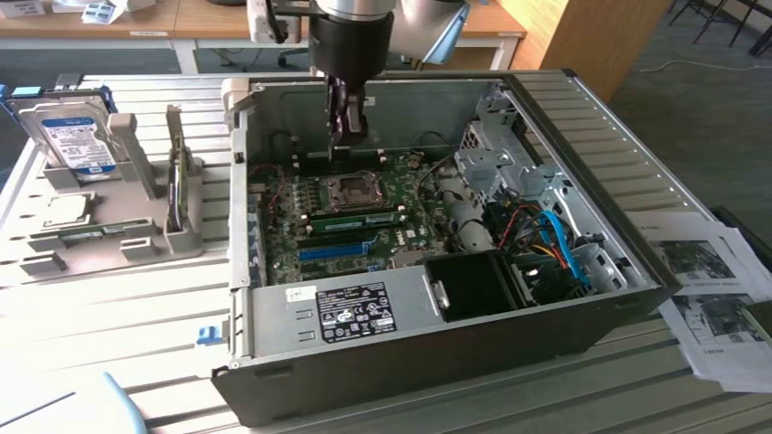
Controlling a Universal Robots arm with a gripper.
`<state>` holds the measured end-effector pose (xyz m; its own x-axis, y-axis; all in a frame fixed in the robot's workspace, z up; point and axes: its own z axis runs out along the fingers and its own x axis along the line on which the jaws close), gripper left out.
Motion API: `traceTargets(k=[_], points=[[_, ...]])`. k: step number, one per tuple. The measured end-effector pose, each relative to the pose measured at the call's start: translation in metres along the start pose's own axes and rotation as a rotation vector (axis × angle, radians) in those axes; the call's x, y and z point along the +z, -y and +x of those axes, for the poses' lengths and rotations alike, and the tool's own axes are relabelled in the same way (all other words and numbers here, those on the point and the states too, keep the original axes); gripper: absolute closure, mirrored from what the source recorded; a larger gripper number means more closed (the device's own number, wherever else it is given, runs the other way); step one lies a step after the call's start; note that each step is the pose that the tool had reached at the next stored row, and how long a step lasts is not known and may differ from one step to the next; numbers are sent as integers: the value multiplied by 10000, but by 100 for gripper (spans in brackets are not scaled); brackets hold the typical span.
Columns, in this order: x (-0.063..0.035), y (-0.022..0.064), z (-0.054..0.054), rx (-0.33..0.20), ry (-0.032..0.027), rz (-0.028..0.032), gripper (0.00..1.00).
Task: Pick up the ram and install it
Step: 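Press down the ram until it locks into place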
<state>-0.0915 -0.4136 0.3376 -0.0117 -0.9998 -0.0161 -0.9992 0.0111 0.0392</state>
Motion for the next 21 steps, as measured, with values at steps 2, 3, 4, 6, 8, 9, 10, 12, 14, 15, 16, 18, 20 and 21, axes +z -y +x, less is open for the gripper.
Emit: traceTargets(k=[2, 3, 4, 6, 8, 9, 10, 12, 14, 15, 16, 18, 20, 21], points=[[-28, -1, -1, 0, 0, 0, 91], [-44, -2, -1, 0, 0, 0, 91], [-57, -2, -1, 0, 0, 0, 91], [-68, -2, -1, 0, 1, 1, 91], [-68, -3, -1, 0, 1, 1, 91], [-68, -2, -1, 0, 0, 0, 91], [-68, -3, -1, 0, 0, 0, 91], [-68, -3, -1, 0, 0, 0, 91], [-68, -2, -1, -1, 0, 0, 91], [-68, -2, -1, -1, 0, 0, 91], [-69, -3, -1, 0, 0, 0, 91], [-68, -3, -1, 0, 0, 0, 91], [-69, -2, -1, 5, 0, 0, 91], [-68, -2, -1, 22, 0, 0, 91]])
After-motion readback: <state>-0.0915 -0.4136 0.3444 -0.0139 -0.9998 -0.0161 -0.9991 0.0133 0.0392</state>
